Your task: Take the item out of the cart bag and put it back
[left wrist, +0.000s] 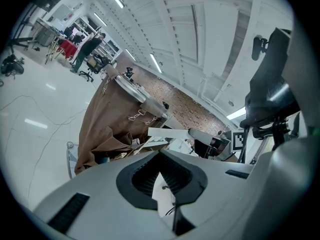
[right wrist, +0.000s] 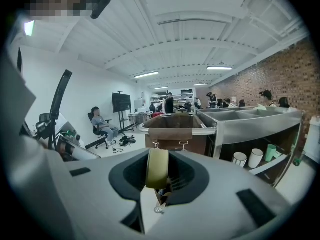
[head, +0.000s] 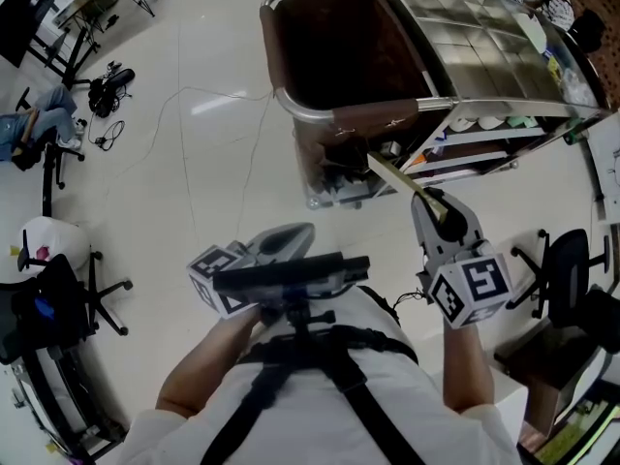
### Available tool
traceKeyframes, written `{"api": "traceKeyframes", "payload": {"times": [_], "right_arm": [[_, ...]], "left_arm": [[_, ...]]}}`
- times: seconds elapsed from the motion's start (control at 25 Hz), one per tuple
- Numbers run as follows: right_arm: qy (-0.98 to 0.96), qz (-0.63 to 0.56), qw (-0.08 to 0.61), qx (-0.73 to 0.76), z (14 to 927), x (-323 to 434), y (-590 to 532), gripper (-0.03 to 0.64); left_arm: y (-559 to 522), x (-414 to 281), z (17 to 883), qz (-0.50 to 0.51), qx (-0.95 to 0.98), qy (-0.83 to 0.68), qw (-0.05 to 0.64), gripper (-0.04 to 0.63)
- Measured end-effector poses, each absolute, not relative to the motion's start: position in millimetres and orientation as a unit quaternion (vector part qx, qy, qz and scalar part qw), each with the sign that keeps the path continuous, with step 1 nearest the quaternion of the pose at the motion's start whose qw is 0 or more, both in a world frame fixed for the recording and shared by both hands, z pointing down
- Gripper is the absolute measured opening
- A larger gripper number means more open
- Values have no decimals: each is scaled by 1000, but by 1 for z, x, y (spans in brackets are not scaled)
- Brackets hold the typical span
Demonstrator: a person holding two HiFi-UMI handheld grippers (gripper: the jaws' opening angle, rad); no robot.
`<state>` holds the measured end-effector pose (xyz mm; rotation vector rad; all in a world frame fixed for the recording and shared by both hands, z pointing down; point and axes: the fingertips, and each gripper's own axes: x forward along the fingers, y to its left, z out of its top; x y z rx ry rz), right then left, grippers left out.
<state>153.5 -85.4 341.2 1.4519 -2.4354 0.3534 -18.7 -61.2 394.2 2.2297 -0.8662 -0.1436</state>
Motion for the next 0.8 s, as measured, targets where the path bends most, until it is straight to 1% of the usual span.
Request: {"api": "traceKeyframes", "payload": {"times": [0.32, 0.8], "right_arm": [[-848, 120, 170, 487, 356, 141, -93, 72], [-848, 125, 195, 476, 383, 126, -112, 72]], "left_arm": [[-59, -24, 393, -63, 863, -345, 365, 5], [-56, -25, 395, -64, 861, -347, 366, 4]]}}
